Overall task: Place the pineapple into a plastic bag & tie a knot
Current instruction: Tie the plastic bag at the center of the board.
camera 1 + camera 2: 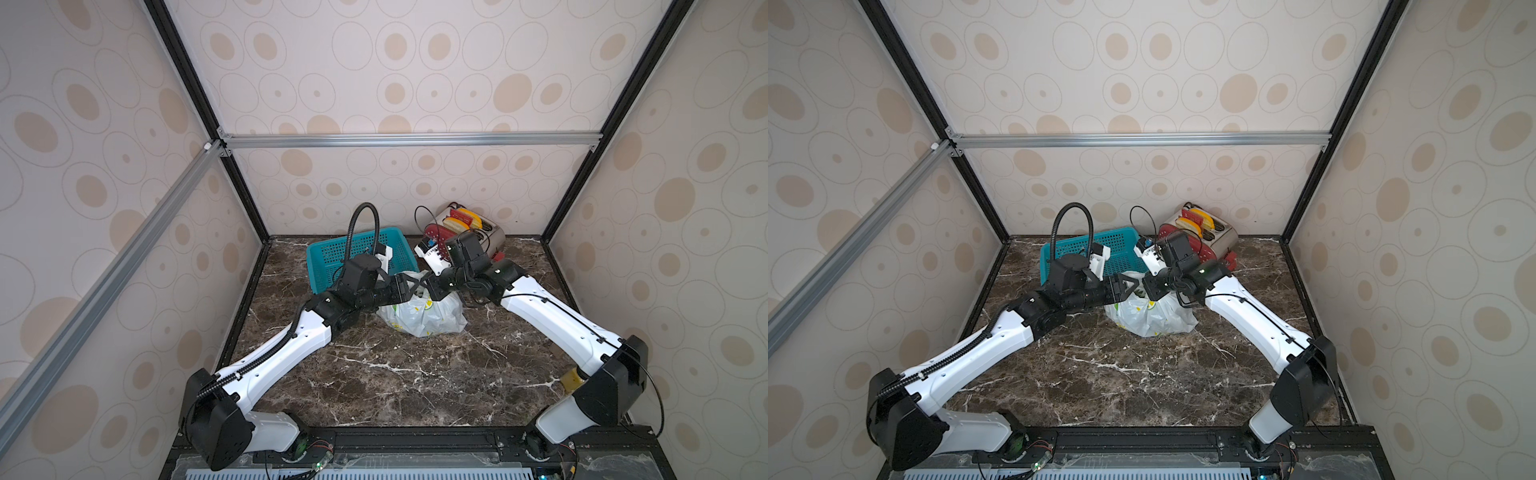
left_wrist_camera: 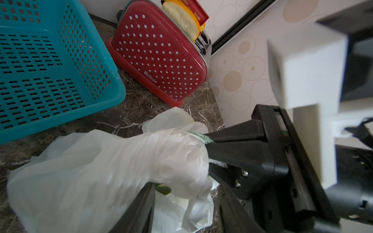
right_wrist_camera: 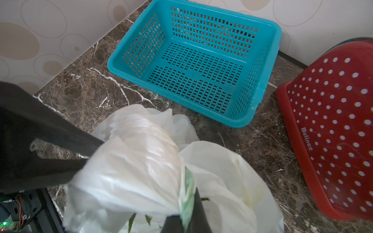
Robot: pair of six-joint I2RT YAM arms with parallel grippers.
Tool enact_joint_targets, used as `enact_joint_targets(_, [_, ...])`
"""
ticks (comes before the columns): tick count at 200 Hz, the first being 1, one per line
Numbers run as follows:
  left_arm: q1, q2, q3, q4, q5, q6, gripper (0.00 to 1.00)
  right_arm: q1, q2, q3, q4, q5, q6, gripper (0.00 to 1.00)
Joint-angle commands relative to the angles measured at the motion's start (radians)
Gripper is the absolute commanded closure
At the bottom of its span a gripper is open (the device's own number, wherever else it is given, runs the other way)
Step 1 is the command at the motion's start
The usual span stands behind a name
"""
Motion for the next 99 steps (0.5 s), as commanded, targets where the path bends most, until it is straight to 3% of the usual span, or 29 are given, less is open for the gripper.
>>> enact_joint_targets(1, [0.005, 0.008, 0.045, -0.007, -0.014, -0.008, 0.48, 0.005, -0.017, -0.012, -0.005, -0.019, -0.001, 1.00])
enact_joint_targets(57, [0.003, 0.036, 0.051, 0.116, 0.100, -0.045, 0.69, 0.005, 0.002, 0.000, -0.013, -0.023, 0.006, 1.00])
enact_joint_targets(99, [0.003, 0.037, 0.041, 0.129, 0.135, -0.071, 0.58, 0.006, 0.022, 0.025, -0.026, -0.018, 0.009, 1.00])
